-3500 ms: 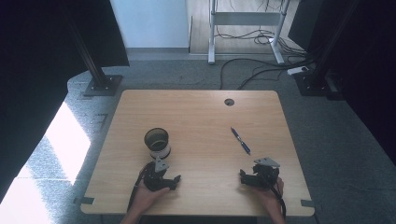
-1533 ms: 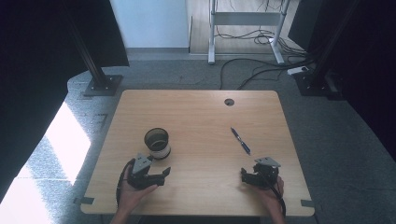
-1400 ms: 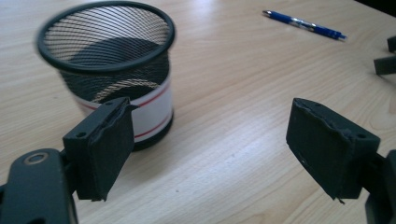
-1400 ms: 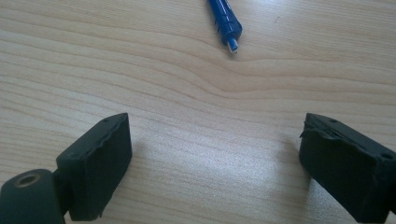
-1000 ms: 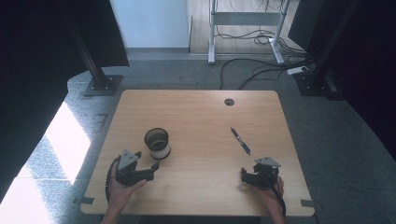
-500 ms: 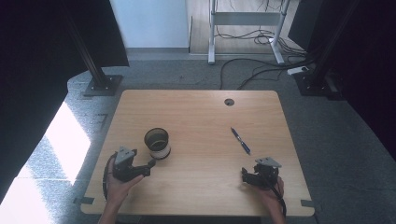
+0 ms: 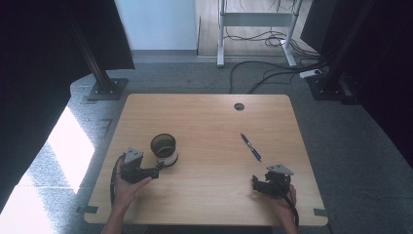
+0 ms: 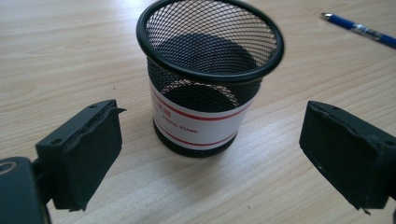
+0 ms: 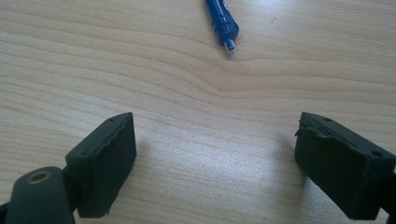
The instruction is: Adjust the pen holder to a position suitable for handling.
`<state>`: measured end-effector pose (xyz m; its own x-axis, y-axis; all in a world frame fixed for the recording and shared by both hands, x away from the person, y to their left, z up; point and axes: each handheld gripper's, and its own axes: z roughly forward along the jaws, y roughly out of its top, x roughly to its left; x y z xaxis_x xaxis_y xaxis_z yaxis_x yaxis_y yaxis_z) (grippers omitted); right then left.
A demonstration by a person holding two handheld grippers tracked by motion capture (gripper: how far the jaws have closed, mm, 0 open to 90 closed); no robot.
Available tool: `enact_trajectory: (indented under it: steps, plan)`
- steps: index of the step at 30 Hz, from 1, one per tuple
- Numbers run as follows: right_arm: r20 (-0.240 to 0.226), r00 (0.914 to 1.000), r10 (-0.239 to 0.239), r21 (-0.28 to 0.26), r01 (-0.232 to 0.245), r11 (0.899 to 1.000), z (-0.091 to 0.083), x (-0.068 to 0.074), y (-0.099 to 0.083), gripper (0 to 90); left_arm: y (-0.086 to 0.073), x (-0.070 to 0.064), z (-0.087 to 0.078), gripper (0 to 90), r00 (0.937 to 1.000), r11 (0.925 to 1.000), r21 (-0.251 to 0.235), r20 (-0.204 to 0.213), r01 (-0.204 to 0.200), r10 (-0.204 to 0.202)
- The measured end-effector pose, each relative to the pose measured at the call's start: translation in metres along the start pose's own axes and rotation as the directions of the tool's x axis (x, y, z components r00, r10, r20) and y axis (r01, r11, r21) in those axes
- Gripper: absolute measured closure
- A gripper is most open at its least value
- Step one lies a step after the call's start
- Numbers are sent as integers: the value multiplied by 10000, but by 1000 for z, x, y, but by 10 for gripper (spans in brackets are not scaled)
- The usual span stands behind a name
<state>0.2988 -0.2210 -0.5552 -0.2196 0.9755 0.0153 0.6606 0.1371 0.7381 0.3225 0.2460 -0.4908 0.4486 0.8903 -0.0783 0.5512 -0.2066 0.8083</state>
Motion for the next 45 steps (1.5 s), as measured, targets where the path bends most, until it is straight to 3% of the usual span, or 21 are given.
enact_trajectory:
  steps: [7,13,29,45]
  plan:
    - [9,10000,1,10,-1,10000,0,0,0,122,5,5,17,60,9997,9997,224,-249,7,-1]
    - [15,10000,3,9,-3,10000,0,0,0,123,12,3,30,59,9993,9980,553,-224,-298,311]
    - [13,10000,5,9,-5,10000,0,0,0,122,22,-4,60,67,9981,9971,631,-433,-418,446]
    - [16,10000,1,8,-2,10000,0,0,0,123,21,-7,62,107,9960,9958,631,-569,-659,695]
